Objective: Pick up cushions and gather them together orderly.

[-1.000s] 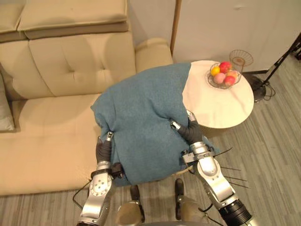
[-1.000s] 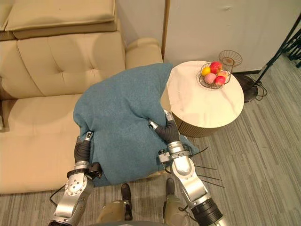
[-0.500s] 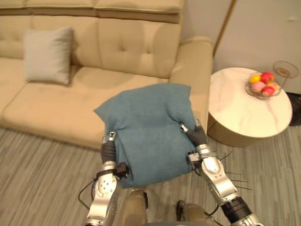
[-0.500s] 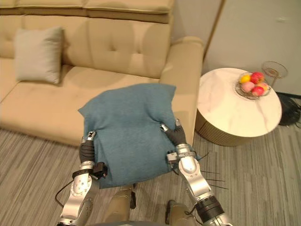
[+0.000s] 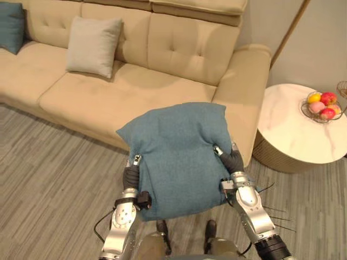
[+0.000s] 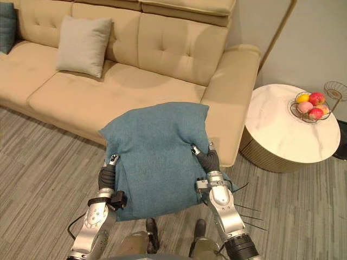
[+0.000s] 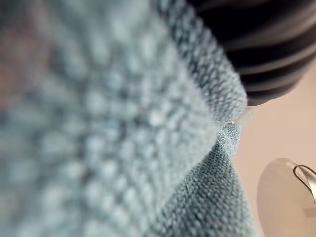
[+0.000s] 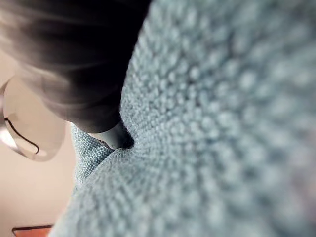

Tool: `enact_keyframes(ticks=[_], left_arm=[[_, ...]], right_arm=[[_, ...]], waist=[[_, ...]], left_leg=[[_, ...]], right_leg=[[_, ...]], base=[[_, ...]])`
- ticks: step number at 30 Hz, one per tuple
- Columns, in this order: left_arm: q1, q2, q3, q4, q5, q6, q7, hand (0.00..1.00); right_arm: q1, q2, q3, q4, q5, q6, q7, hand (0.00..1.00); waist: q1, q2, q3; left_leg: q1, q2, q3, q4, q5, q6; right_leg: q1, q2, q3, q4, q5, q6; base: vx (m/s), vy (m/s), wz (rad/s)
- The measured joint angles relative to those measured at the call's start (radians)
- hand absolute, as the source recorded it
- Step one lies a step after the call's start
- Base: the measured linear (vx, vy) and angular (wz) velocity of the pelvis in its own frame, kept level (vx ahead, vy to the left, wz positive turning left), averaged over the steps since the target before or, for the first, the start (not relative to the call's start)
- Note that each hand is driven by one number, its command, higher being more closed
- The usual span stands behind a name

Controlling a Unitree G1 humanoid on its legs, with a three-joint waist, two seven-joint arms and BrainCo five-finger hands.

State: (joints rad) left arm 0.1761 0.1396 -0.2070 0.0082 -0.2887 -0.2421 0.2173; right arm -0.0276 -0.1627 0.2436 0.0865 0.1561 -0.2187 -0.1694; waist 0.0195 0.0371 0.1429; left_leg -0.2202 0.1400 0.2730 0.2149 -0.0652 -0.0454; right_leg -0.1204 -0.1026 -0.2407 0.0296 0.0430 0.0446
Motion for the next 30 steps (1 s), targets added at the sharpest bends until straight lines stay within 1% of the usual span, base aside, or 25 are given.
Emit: enact_keyframes(ticks=[3, 5, 7, 8, 9, 10, 11, 12, 14, 15, 16, 17, 18, 19, 20, 21, 22, 23, 24, 25, 26, 27, 28, 29, 30], left_arm=[[0.001, 0.004, 0.0, 0.0, -0.001, 0.0, 0.0, 1.0], [0.001, 0.004, 0.0, -0.001, -0.001, 0.0, 0.0, 1.0], [0.006, 0.007, 0.0, -0.001, -0.001, 0.0, 0.0, 1.0], [0.011, 0.01, 0.0, -0.002, -0.001, 0.0, 0.0, 1.0], [0.028, 0.018, 0.0, -0.012, -0.001, 0.0, 0.0, 1.0], [0.035, 0.022, 0.001, -0.014, -0.001, 0.0, 0.0, 1.0], [0.038, 0.025, 0.001, -0.013, -0.001, 0.001, 0.0, 1.0], [0.04, 0.038, 0.001, -0.013, -0.001, 0.002, 0.001, 1.0], [0.038, 0.043, 0.001, -0.012, -0.001, 0.001, 0.0, 1.0], [0.034, 0.043, -0.001, -0.01, -0.001, 0.001, 0.0, 1.0], [0.025, 0.044, -0.005, -0.003, -0.001, 0.001, 0.0, 1.0], [0.011, 0.045, -0.016, 0.009, -0.001, 0.001, 0.0, 1.0], [-0.004, 0.053, -0.035, 0.027, 0.001, 0.001, 0.0, 1.0], [-0.003, 0.057, -0.049, 0.035, 0.002, 0.001, 0.0, 1.0], [-0.003, 0.055, -0.061, 0.045, 0.004, 0.002, 0.0, 1.0], [0.007, 0.031, -0.064, 0.059, 0.009, 0.005, -0.007, 1.0], [0.006, 0.023, -0.062, 0.063, 0.013, 0.005, -0.01, 1.0], [0.003, 0.019, -0.055, 0.073, 0.013, 0.005, -0.02, 1.0], [-0.001, 0.015, -0.055, 0.083, 0.013, 0.006, -0.023, 1.0], [-0.001, 0.003, -0.055, 0.094, 0.013, 0.01, -0.024, 1.0], [0.0, -0.01, -0.055, 0.099, 0.013, 0.012, -0.024, 1.0], [0.0, -0.015, -0.054, 0.1, 0.013, 0.012, -0.024, 1.0], [-0.003, -0.024, -0.049, 0.1, 0.014, 0.008, -0.028, 1.0], [-0.003, -0.025, -0.043, 0.099, 0.014, 0.005, -0.033, 1.0], [-0.004, -0.03, -0.026, 0.099, 0.016, 0.004, -0.043, 1.0]], right_arm=[[0.0, 0.001, 0.004, -0.002, 0.001, 0.001, 0.0, 1.0], [-0.001, 0.001, 0.004, -0.003, 0.001, 0.001, 0.0, 1.0], [-0.001, 0.001, 0.006, -0.003, 0.001, 0.004, 0.001, 1.0], [-0.001, 0.001, 0.01, -0.003, 0.0, 0.005, 0.001, 1.0], [-0.003, 0.001, 0.014, -0.002, -0.001, 0.005, 0.006, 1.0], [-0.003, 0.001, 0.02, 0.006, 0.0, 0.006, 0.011, 1.0], [0.0, 0.001, 0.024, 0.009, 0.0, 0.009, 0.013, 1.0], [0.006, 0.001, 0.031, 0.009, 0.0, 0.01, 0.018, 1.0], [0.005, -0.002, 0.031, 0.009, 0.0, 0.008, 0.019, 1.0], [0.005, -0.005, 0.031, 0.009, 0.0, 0.008, 0.019, 1.0], [0.008, -0.007, 0.028, 0.009, 0.001, 0.008, 0.019, 1.0], [0.018, -0.011, 0.022, 0.009, 0.001, 0.008, 0.019, 1.0], [0.039, -0.015, 0.01, 0.008, 0.003, 0.008, 0.019, 1.0], [0.061, -0.015, 0.003, 0.007, 0.008, 0.008, 0.019, 1.0], [0.08, -0.017, -0.003, 0.007, 0.012, 0.007, 0.019, 1.0], [0.104, -0.023, -0.011, 0.006, 0.013, 0.008, 0.021, 1.0], [0.105, -0.023, -0.012, 0.006, 0.013, 0.01, 0.021, 1.0], [0.099, -0.025, -0.014, 0.004, 0.012, 0.01, 0.021, 1.0], [0.099, -0.027, -0.016, 0.004, 0.012, 0.01, 0.021, 1.0], [0.102, -0.028, -0.019, 0.004, 0.013, 0.01, 0.021, 1.0], [0.104, -0.029, -0.022, 0.002, 0.013, 0.01, 0.02, 1.0], [0.104, -0.031, -0.026, -0.005, 0.013, 0.01, 0.02, 1.0], [0.104, -0.033, -0.033, -0.032, 0.012, 0.01, 0.02, 1.0], [0.102, -0.032, -0.033, -0.041, 0.011, 0.009, 0.02, 1.0], [0.102, -0.031, -0.033, -0.054, 0.01, 0.009, 0.021, 1.0]], waist=[[0.005, 0.0, -0.001], [0.013, -0.001, -0.002], [0.01, -0.01, -0.003], [0.006, -0.019, -0.007], [-0.006, -0.026, -0.012], [-0.007, -0.026, -0.011], [-0.011, -0.022, -0.007], [-0.012, -0.02, -0.005], [-0.033, -0.021, -0.006], [-0.054, -0.023, -0.007], [-0.066, -0.023, -0.007], [-0.069, -0.026, -0.009], [-0.073, -0.045, -0.017], [-0.083, -0.057, -0.025], [-0.088, -0.052, -0.03], [-0.088, -0.004, -0.046], [-0.089, 0.015, -0.054], [-0.08, 0.028, -0.049], [-0.076, 0.031, -0.046], [-0.064, 0.03, -0.042], [-0.058, 0.025, -0.039], [-0.059, 0.024, -0.039], [-0.057, 0.023, -0.038], [-0.055, 0.024, -0.039], [-0.047, 0.024, -0.038]], left_leg=[[-0.022, -0.006, -0.011, 0.05, -0.028, 0.015], [-0.038, -0.017, -0.014, 0.086, -0.057, 0.028], [-0.048, -0.046, -0.027, 0.14, -0.105, 0.047], [-0.044, -0.056, -0.033, 0.143, -0.113, 0.051], [-0.038, -0.084, -0.051, 0.151, -0.134, 0.077], [-0.018, -0.089, -0.053, 0.145, -0.143, 0.092], [0.002, -0.087, -0.061, 0.14, -0.143, 0.092], [0.037, -0.08, -0.077, 0.121, -0.15, 0.092], [0.073, -0.079, -0.102, 0.092, -0.157, 0.082], [0.099, -0.081, -0.121, 0.069, -0.162, 0.073], [0.116, -0.084, -0.134, 0.059, -0.168, 0.065], [0.134, -0.088, -0.142, 0.053, -0.176, 0.054], [0.163, -0.106, -0.152, 0.06, -0.194, 0.031], [0.181, -0.115, -0.166, 0.084, -0.229, 0.014], [0.199, -0.108, -0.178, 0.101, -0.257, -0.008], [0.193, -0.055, -0.177, 0.158, -0.281, -0.05], [0.129, -0.015, -0.173, 0.281, -0.273, -0.08], [0.047, 0.049, -0.161, 0.494, -0.215, -0.133], [0.02, 0.071, -0.156, 0.562, -0.199, -0.134], [0.0, 0.099, -0.141, 0.653, -0.204, -0.127], [-0.007, 0.107, -0.111, 0.693, -0.216, -0.103], [-0.015, 0.106, -0.095, 0.691, -0.228, -0.083], [-0.027, 0.101, -0.063, 0.644, -0.253, -0.041], [-0.032, 0.101, -0.06, 0.616, -0.26, -0.031], [-0.04, 0.099, -0.077, 0.533, -0.264, -0.033]], right_leg=[[0.003, -0.011, -0.007, 0.01, -0.011, 0.01], [-0.022, -0.025, -0.007, 0.068, -0.049, 0.02], [-0.077, -0.077, -0.001, 0.233, -0.146, 0.022], [-0.09, -0.09, 0.005, 0.276, -0.159, 0.016], [-0.138, -0.127, 0.03, 0.411, -0.162, 0.02], [-0.207, -0.144, 0.048, 0.557, -0.138, -0.02], [-0.226, -0.138, 0.055, 0.587, -0.164, -0.02], [-0.232, -0.1, 0.055, 0.549, -0.201, -0.02], [-0.239, -0.054, 0.056, 0.434, -0.194, -0.017], [-0.252, -0.022, 0.05, 0.322, -0.159, -0.006], [-0.257, -0.009, 0.05, 0.245, -0.121, -0.005], [-0.259, -0.002, 0.051, 0.176, -0.08, 0.001], [-0.26, -0.007, 0.059, 0.115, -0.022, -0.013], [-0.254, -0.014, 0.066, 0.124, 0.013, -0.044], [-0.252, -0.012, 0.066, 0.159, 0.09, -0.065], [-0.254, 0.025, 0.044, 0.206, 0.041, -0.088], [-0.251, 0.059, 0.033, 0.203, 0.018, -0.1], [-0.215, 0.111, 0.043, 0.177, 0.019, -0.126], [-0.192, 0.128, 0.052, 0.163, 0.017, -0.132], [-0.143, 0.152, 0.076, 0.134, 0.014, -0.138], [-0.095, 0.159, 0.104, 0.104, 0.011, -0.142], [-0.071, 0.157, 0.118, 0.087, 0.011, -0.143], [-0.037, 0.155, 0.17, 0.056, 0.01, -0.142], [-0.028, 0.155, 0.193, 0.048, 0.01, -0.142], [-0.005, 0.154, 0.241, 0.031, 0.01, -0.142]], base=[[-0.04, 0.1, 0.13], [-0.01, 0.117, 0.07], [0.03, 0.148, 0.19], [0.11, 0.089, 0.33], [0.13, 0.084, 0.23], [0.18, 0.102, 0.21], [0.19, 0.085, 0.13], [0.25, 0.055, 0.26], [0.25, -0.01, 0.41], [0.31, -0.05, 0.54], [0.34, -0.064, 0.58], [0.48, -0.14, 0.58], [0.43, -0.157, 0.62], [0.45, -0.191, 0.62], [0.49, -0.226, 0.41], [0.49, -0.209, 0.17], [0.7, -0.29, -0.27], [0.51, -0.194, -0.42], [0.5, -0.186, -0.71], [0.38, -0.07, -0.72], [0.36, -0.051, -0.71], [0.49, -0.041, -0.79], [0.3, -0.022, -0.7], [0.39, 0.039, -1.07], [0.27, 0.102, -1.16]])
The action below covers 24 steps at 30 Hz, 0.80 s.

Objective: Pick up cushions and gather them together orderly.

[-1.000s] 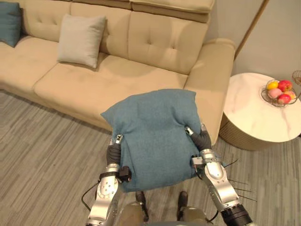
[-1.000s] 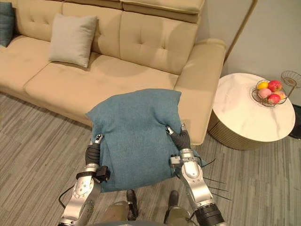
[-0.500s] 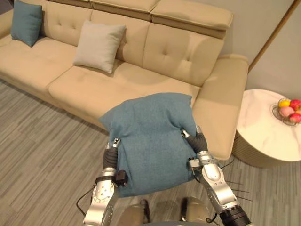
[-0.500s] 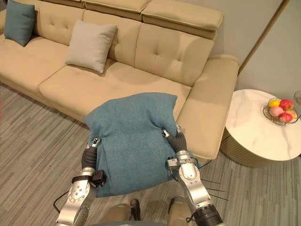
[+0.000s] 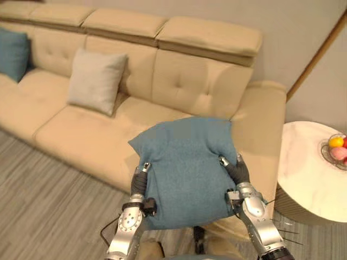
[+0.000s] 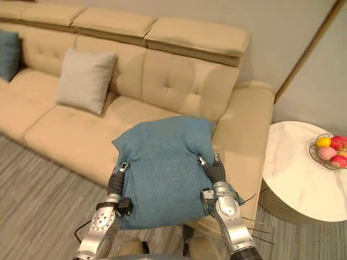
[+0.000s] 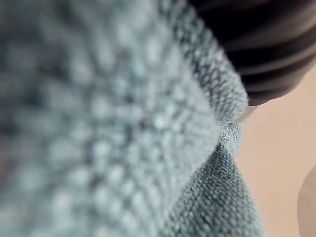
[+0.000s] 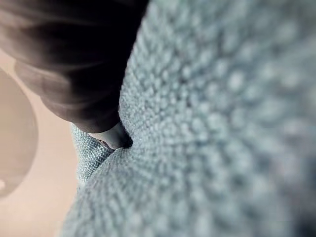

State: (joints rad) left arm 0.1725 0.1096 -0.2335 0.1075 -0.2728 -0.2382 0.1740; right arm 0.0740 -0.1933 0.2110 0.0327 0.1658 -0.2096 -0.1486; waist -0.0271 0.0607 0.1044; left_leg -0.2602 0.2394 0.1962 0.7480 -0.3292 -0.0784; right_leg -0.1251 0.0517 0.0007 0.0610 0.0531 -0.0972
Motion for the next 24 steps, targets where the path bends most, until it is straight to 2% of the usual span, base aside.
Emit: enact_keyframes(ticks=[2, 3, 4, 5, 6, 7, 8, 9, 10, 13, 15, 17, 18, 22, 24], left_arm=[[-0.002, -0.009, 0.007, 0.0, 0.008, 0.0, 0.0, 1.0], [-0.002, -0.011, 0.008, 0.0, 0.01, 0.0, 0.0, 1.0], [-0.003, -0.01, 0.008, 0.0, 0.011, 0.0, 0.0, 1.0], [-0.003, -0.011, 0.008, 0.0, 0.012, 0.0, 0.0, 1.0], [-0.002, -0.029, 0.007, 0.0, 0.017, 0.0, 0.0, 1.0], [0.0, -0.045, 0.006, 0.001, 0.024, 0.0, 0.0, 1.0], [-0.005, -0.042, 0.008, 0.007, 0.028, 0.004, 0.0, 1.0], [-0.003, -0.026, 0.005, 0.002, 0.03, 0.004, 0.0, 1.0], [0.002, -0.016, 0.004, 0.002, 0.03, 0.005, 0.0, 1.0], [0.015, 0.003, 0.009, -0.004, 0.03, 0.006, 0.001, 1.0], [0.034, 0.027, 0.025, -0.035, 0.03, 0.006, 0.002, 1.0], [0.033, 0.034, 0.056, -0.054, 0.031, 0.006, 0.006, 1.0], [0.008, 0.035, 0.076, -0.06, 0.037, 0.006, 0.016, 1.0], [-0.11, 0.038, 0.088, -0.036, 0.074, 0.005, 0.071, 1.0], [-0.265, 0.059, 0.101, 0.042, 0.092, 0.002, 0.124, 1.0]], right_arm=[[0.0, 0.001, 0.0, -0.004, -0.001, 0.0, 0.0, 1.0], [0.0, 0.001, -0.001, -0.004, -0.001, 0.0, 0.0, 1.0], [0.001, 0.001, -0.001, -0.005, -0.002, 0.0, 0.0, 1.0], [0.001, 0.001, -0.003, -0.004, -0.002, 0.0, 0.0, 1.0], [0.005, -0.003, -0.013, -0.005, -0.003, 0.0, 0.0, 1.0], [0.004, -0.007, -0.018, 0.002, -0.005, -0.002, 0.0, 1.0], [0.009, 0.008, -0.022, 0.01, -0.008, 0.001, -0.002, 1.0], [0.026, 0.028, -0.023, 0.01, -0.011, 0.0, -0.002, 1.0], [0.033, 0.032, -0.023, 0.01, -0.014, 0.0, -0.001, 1.0], [0.03, 0.045, -0.009, 0.01, -0.034, 0.001, -0.001, 1.0], [0.0, 0.056, 0.012, 0.01, -0.056, 0.001, -0.002, 1.0], [-0.049, 0.059, 0.038, 0.022, -0.062, 0.001, -0.003, 1.0], [-0.098, 0.062, 0.045, 0.034, -0.073, 0.001, -0.011, 1.0], [-0.201, 0.067, 0.044, 0.071, -0.094, 0.0, -0.062, 1.0], [-0.336, 0.068, 0.044, 0.127, -0.108, -0.002, -0.114, 1.0]], waist=[[0.008, 0.0, 0.0], [0.009, 0.001, 0.001], [0.007, 0.001, 0.001], [0.006, 0.003, 0.002], [-0.003, 0.038, 0.004], [-0.014, 0.079, 0.007], [-0.016, 0.068, 0.007], [-0.018, 0.041, 0.008], [-0.016, 0.027, 0.009], [0.006, 0.015, 0.009], [0.019, 0.01, 0.01], [0.018, 0.005, 0.011], [0.018, 0.003, 0.013], [0.015, -0.002, 0.043], [0.016, -0.006, 0.084]], left_leg=[[-0.01, -0.007, -0.06, -0.128, 0.004, -0.007], [-0.003, -0.014, -0.114, -0.226, 0.017, -0.029], [0.003, -0.018, -0.147, -0.315, 0.045, -0.048], [0.009, -0.02, -0.154, -0.351, 0.066, -0.05], [0.026, -0.007, -0.169, -0.421, 0.175, -0.046], [0.031, 0.007, -0.175, -0.435, 0.242, -0.074], [0.034, 0.0, -0.156, -0.423, 0.234, -0.074], [0.062, -0.036, -0.118, -0.449, 0.22, -0.057], [0.078, -0.061, -0.088, -0.462, 0.215, -0.046], [0.095, -0.089, 0.001, -0.457, 0.189, -0.007], [0.085, -0.087, 0.056, -0.446, 0.174, 0.008], [0.059, -0.08, 0.092, -0.432, 0.172, 0.015], [0.03, -0.076, 0.114, -0.425, 0.172, 0.016], [-0.026, -0.058, 0.107, -0.396, 0.173, 0.017], [-0.102, -0.049, 0.083, -0.364, 0.18, 0.024]], right_leg=[[0.02, -0.004, 0.061, -0.002, -0.003, 0.004], [0.032, -0.007, 0.089, -0.002, -0.003, 0.004], [0.043, -0.013, 0.102, -0.002, -0.014, 0.025], [0.049, -0.016, 0.112, -0.002, -0.022, 0.039], [0.064, -0.004, 0.136, -0.002, -0.038, 0.077], [0.071, 0.015, 0.156, -0.002, -0.052, 0.106], [0.073, 0.003, 0.17, 0.002, -0.059, 0.119], [0.068, -0.042, 0.183, 0.006, -0.067, 0.149], [0.067, -0.071, 0.206, 0.004, -0.067, 0.164], [0.05, -0.114, 0.28, -0.018, -0.058, 0.198], [0.023, -0.119, 0.331, -0.036, -0.037, 0.204], [-0.016, -0.118, 0.352, -0.048, -0.015, 0.203], [-0.054, -0.116, 0.353, -0.061, 0.017, 0.203], [-0.088, -0.108, 0.29, -0.087, 0.073, 0.195], [-0.139, -0.107, 0.239, -0.078, 0.08, 0.195]], base=[[0.26, 0.157, -1.13], [0.17, 0.222, -1.09], [0.15, 0.241, -1.07], [0.11, 0.28, -1.0], [0.1, 0.347, -0.89], [0.09, 0.384, -0.8], [0.08, 0.372, -0.61], [0.06, 0.307, -0.45], [0.06, 0.266, -0.47], [0.05, 0.239, -0.59], [0.02, 0.12, -0.85], [0.03, 0.043, -0.79], [0.02, 0.022, -0.49], [-0.01, 0.012, -0.13], [-0.14, -0.042, 0.19]])
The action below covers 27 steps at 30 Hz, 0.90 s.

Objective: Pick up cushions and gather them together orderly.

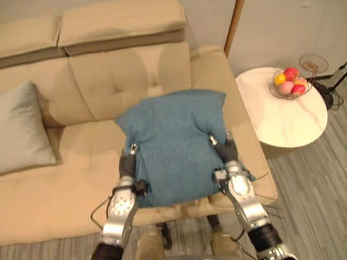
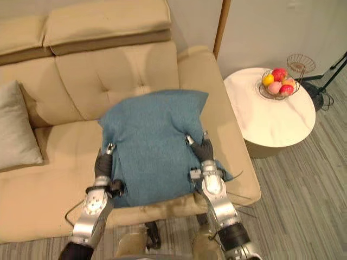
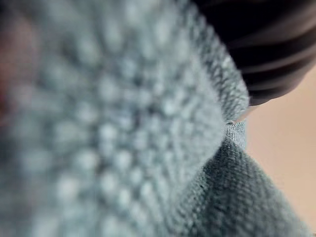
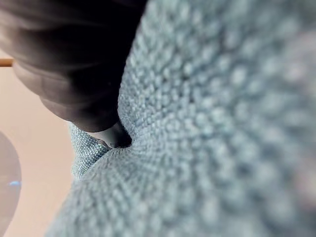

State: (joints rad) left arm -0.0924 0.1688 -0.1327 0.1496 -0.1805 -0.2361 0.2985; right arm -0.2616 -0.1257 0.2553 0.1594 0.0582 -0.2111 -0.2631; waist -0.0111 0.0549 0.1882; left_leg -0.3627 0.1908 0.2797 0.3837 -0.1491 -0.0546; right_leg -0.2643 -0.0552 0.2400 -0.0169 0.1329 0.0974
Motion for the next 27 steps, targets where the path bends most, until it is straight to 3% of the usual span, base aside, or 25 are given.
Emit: enact_keyframes(ticks=[3, 4, 6, 7, 11, 12, 13, 18, 23, 27], left_arm=[[-0.195, 0.034, 0.031, 0.092, 0.001, 0.001, 0.056, 1.0], [-0.356, 0.063, 0.035, 0.171, 0.001, 0.009, 0.096, 1.0], [-0.523, 0.102, 0.036, 0.232, 0.001, 0.016, 0.136, 1.0], [-0.669, 0.136, 0.036, 0.278, 0.003, 0.017, 0.165, 1.0], [-1.004, 0.221, 0.049, 0.411, 0.032, 0.017, 0.214, 1.0], [-1.089, 0.232, 0.057, 0.453, 0.044, 0.017, 0.221, 0.0], [-1.213, 0.235, 0.063, 0.531, 0.05, 0.019, 0.228, 0.0], [-1.462, 0.245, 0.066, 0.72, 0.043, 0.032, 0.227, 0.0], [-1.538, 0.241, 0.096, 0.795, -0.01, 0.046, 0.178, 0.0], [-1.531, 0.223, 0.146, 0.842, -0.045, 0.075, 0.135, 0.0]], right_arm=[[-0.2, 0.001, -0.007, 0.112, -0.031, 0.003, -0.058, 1.0], [-0.329, 0.002, -0.042, 0.163, -0.047, 0.02, -0.093, 1.0], [-0.47, 0.008, -0.087, 0.206, -0.073, 0.035, -0.134, 1.0], [-0.592, 0.018, -0.142, 0.24, -0.096, 0.042, -0.159, 1.0], [-0.882, 0.042, -0.242, 0.358, -0.116, 0.042, -0.234, 1.0], [-0.953, 0.044, -0.27, 0.401, -0.12, 0.039, -0.254, 0.0], [-1.045, 0.046, -0.308, 0.472, -0.119, 0.038, -0.279, 0.0], [-1.231, 0.008, -0.358, 0.674, -0.036, 0.023, -0.321, 0.0], [-1.301, -0.076, -0.355, 0.781, 0.13, 0.027, -0.242, 0.0], [-1.295, -0.092, -0.323, 0.806, 0.191, 0.042, -0.196, 0.0]], waist=[[0.011, 0.001, 0.063], [0.035, -0.001, 0.102], [0.049, -0.004, 0.134], [0.056, -0.005, 0.181], [0.057, -0.009, 0.212], [0.056, -0.008, 0.214], [0.054, -0.008, 0.218], [0.048, -0.009, 0.22], [0.047, -0.006, 0.264], [0.048, -0.006, 0.286]], left_leg=[[-0.081, -0.001, -0.025, 0.013, 0.026, 0.008], [-0.126, -0.001, -0.039, 0.013, 0.047, 0.008], [-0.172, -0.008, -0.058, -0.003, 0.084, 0.007], [-0.185, -0.021, -0.074, -0.041, 0.125, 0.005], [-0.244, -0.053, -0.103, -0.151, 0.228, 0.006], [-0.26, -0.06, -0.114, -0.175, 0.257, 0.005], [-0.278, -0.065, -0.131, -0.207, 0.284, 0.003], [-0.292, -0.076, -0.157, -0.364, 0.384, -0.007], [-0.315, -0.069, -0.191, -0.477, 0.457, -0.014], [-0.35, -0.066, -0.193, -0.476, 0.459, -0.015]], right_leg=[[-0.059, -0.002, -0.04, 0.001, 0.023, -0.003], [-0.098, -0.001, -0.058, 0.008, 0.035, -0.002], [-0.144, -0.001, -0.083, 0.013, 0.051, -0.007], [-0.163, -0.002, -0.102, 0.013, 0.063, -0.009], [-0.25, -0.012, -0.139, 0.01, 0.087, -0.019], [-0.271, -0.017, -0.146, 0.006, 0.095, -0.022], [-0.286, -0.018, -0.161, -0.011, 0.11, -0.026], [-0.33, -0.017, -0.2, -0.063, 0.139, -0.036], [-0.376, -0.004, -0.242, -0.081, 0.148, -0.039], [-0.404, -0.005, -0.26, -0.081, 0.148, -0.039]], base=[[-0.19, -0.047, 0.24], [-0.25, -0.06, 0.29], [-0.26, -0.083, 0.4], [-0.19, -0.089, 0.44], [-0.14, -0.058, 0.35], [-0.08, -0.009, 0.25], [-0.07, -0.009, 0.29], [-0.04, -0.025, 0.2], [0.0, -0.005, 0.13], [0.02, 0.065, 0.08]])
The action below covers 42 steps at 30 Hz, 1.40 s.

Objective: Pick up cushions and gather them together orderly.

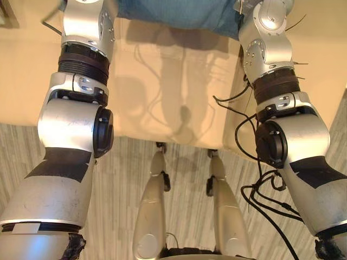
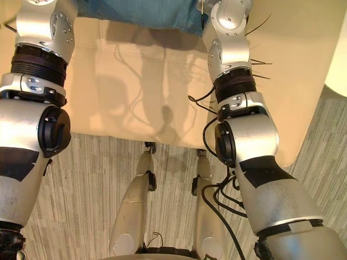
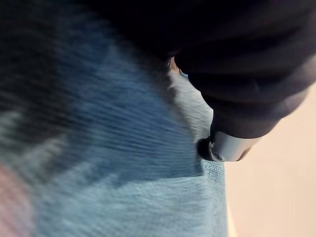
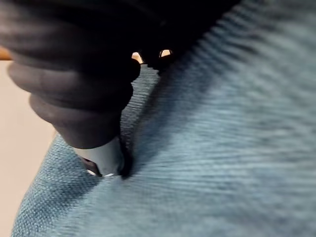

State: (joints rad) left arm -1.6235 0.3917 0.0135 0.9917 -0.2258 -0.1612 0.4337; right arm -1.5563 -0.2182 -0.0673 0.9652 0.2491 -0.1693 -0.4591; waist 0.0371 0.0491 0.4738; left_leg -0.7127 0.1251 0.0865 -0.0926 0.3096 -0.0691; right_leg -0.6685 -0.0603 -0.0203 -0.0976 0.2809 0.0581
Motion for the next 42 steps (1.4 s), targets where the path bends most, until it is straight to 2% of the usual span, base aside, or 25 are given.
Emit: enact_keyframes(ticks=[3, 6, 14, 17, 19, 20, 23, 26, 28, 30, 32, 34, 37, 42], left_arm=[[0.053, -0.03, 0.003, 0.0, 0.0, 0.003, -0.026, 0.0], [0.136, -0.045, 0.051, -0.002, -0.013, 0.001, -0.043, 0.0], [0.316, -0.044, 0.11, -0.104, -0.037, -0.022, -0.064, 0.0], [0.397, -0.004, 0.112, -0.195, -0.034, -0.022, -0.063, 0.0], [0.47, 0.03, 0.112, -0.302, -0.025, -0.023, -0.062, 0.0], [0.548, 0.06, 0.113, -0.397, -0.015, -0.027, -0.06, 0.0], [0.724, 0.093, 0.115, -0.542, -0.005, -0.063, -0.058, 0.0], [1.005, 0.07, 0.119, -0.753, -0.006, -0.101, -0.076, 0.0], [1.183, 0.024, 0.118, -0.839, -0.006, -0.124, -0.127, 0.0], [1.388, -0.06, 0.094, -0.851, 0.003, -0.13, -0.174, 0.0], [1.524, -0.1, 0.048, -0.806, 0.015, -0.127, -0.229, 0.0], [1.652, -0.132, -0.02, -0.682, 0.06, -0.116, -0.307, 0.0], [1.741, -0.152, -0.027, -0.474, 0.116, -0.094, -0.376, 0.0], [1.819, -0.153, -0.018, -0.235, 0.244, -0.07, -0.458, 0.0]], right_arm=[[0.056, 0.003, 0.066, 0.0, 0.029, 0.004, 0.024, 0.0], [0.123, 0.025, 0.14, -0.012, 0.037, 0.002, 0.037, 0.0], [0.27, 0.037, 0.157, -0.166, 0.036, -0.003, 0.071, 0.0], [0.338, 0.021, 0.164, -0.325, 0.036, -0.008, 0.073, 0.0], [0.4, -0.023, 0.162, -0.474, 0.036, -0.022, 0.073, 0.0], [0.472, -0.057, 0.16, -0.603, 0.036, -0.031, 0.088, 0.0], [0.638, -0.095, 0.16, -0.781, 0.031, -0.071, 0.118, 0.0], [0.921, -0.123, 0.148, -0.968, 0.002, -0.105, 0.171, 0.0], [1.1, -0.123, 0.14, -1.027, -0.045, -0.113, 0.22, 0.0], [1.311, -0.114, 0.144, -1.019, -0.087, -0.112, 0.271, 0.0], [1.447, -0.094, 0.143, -0.958, -0.132, -0.111, 0.317, 0.0], [1.578, -0.065, 0.142, -0.799, -0.191, -0.101, 0.373, 0.0], [1.668, -0.04, 0.14, -0.581, -0.26, -0.081, 0.418, 0.0], [1.769, -0.036, 0.083, -0.321, -0.343, -0.061, 0.467, 0.0]], waist=[[0.005, 0.0, 0.003], [0.001, 0.0, 0.003], [0.002, 0.0, 0.003], [-0.003, 0.0, 0.003], [0.0, 0.0, 0.003], [0.005, -0.001, 0.003], [0.007, -0.001, 0.003], [0.007, -0.002, 0.001], [0.006, -0.003, -0.014], [0.011, -0.005, -0.089], [0.008, -0.012, -0.103], [0.002, -0.023, -0.173], [-0.022, -0.039, -0.236], [-0.028, -0.046, -0.317]], left_leg=[[-0.007, 0.002, 0.0, 0.0, 0.0, 0.0], [-0.007, 0.003, 0.014, 0.0, -0.001, -0.001], [0.019, 0.019, 0.052, 0.007, -0.006, -0.007], [0.027, 0.023, 0.061, 0.016, -0.007, -0.007], [0.032, 0.029, 0.06, 0.033, -0.008, -0.009], [0.05, 0.033, 0.06, 0.045, -0.013, -0.015], [0.107, 0.04, 0.058, 0.074, -0.041, -0.019], [0.199, 0.041, 0.05, 0.124, -0.092, -0.017], [0.24, 0.042, 0.049, 0.156, -0.128, -0.019], [0.258, 0.041, 0.05, 0.178, -0.164, -0.017], [0.324, 0.034, 0.053, 0.179, -0.182, -0.021], [0.371, 0.032, 0.052, 0.176, -0.2, -0.024], [0.441, 0.029, 0.055, 0.161, -0.212, -0.023], [0.587, 0.019, 0.08, 0.093, -0.217, -0.025]], right_leg=[[-0.006, -0.002, -0.008, 0.003, 0.0, 0.0], [-0.03, -0.002, -0.003, 0.041, -0.013, 0.0], [-0.057, 0.009, 0.018, 0.134, -0.065, -0.008], [-0.061, 0.012, 0.024, 0.154, -0.069, -0.009], [-0.056, 0.015, 0.024, 0.172, -0.074, -0.013], [-0.041, 0.019, 0.023, 0.185, -0.082, -0.015], [0.017, 0.022, 0.021, 0.217, -0.113, -0.02], [0.11, 0.018, 0.008, 0.274, -0.173, -0.02], [0.16, 0.012, -0.003, 0.291, -0.211, -0.015], [0.19, 0.008, -0.01, 0.288, -0.227, -0.018], [0.26, 0.007, -0.007, 0.272, -0.237, -0.015], [0.317, 0.006, -0.007, 0.247, -0.243, -0.013], [0.391, 0.005, -0.006, 0.216, -0.246, -0.009], [0.51, 0.006, 0.021, 0.163, -0.248, -0.005]], base=[[0.01, 0.075, 0.04], [0.0, 0.094, -0.08], [-0.06, 0.051, -0.09], [-0.08, 0.002, -0.08], [-0.07, -0.012, -0.01], [-0.06, -0.024, 0.0], [-0.06, -0.037, 0.04], [-0.01, -0.047, 0.14], [0.03, -0.041, 0.1], [0.06, -0.024, 0.03], [0.06, -0.01, 0.01], [0.05, -0.012, 0.0], [0.09, -0.001, -0.03], [0.06, 0.003, -0.13]])
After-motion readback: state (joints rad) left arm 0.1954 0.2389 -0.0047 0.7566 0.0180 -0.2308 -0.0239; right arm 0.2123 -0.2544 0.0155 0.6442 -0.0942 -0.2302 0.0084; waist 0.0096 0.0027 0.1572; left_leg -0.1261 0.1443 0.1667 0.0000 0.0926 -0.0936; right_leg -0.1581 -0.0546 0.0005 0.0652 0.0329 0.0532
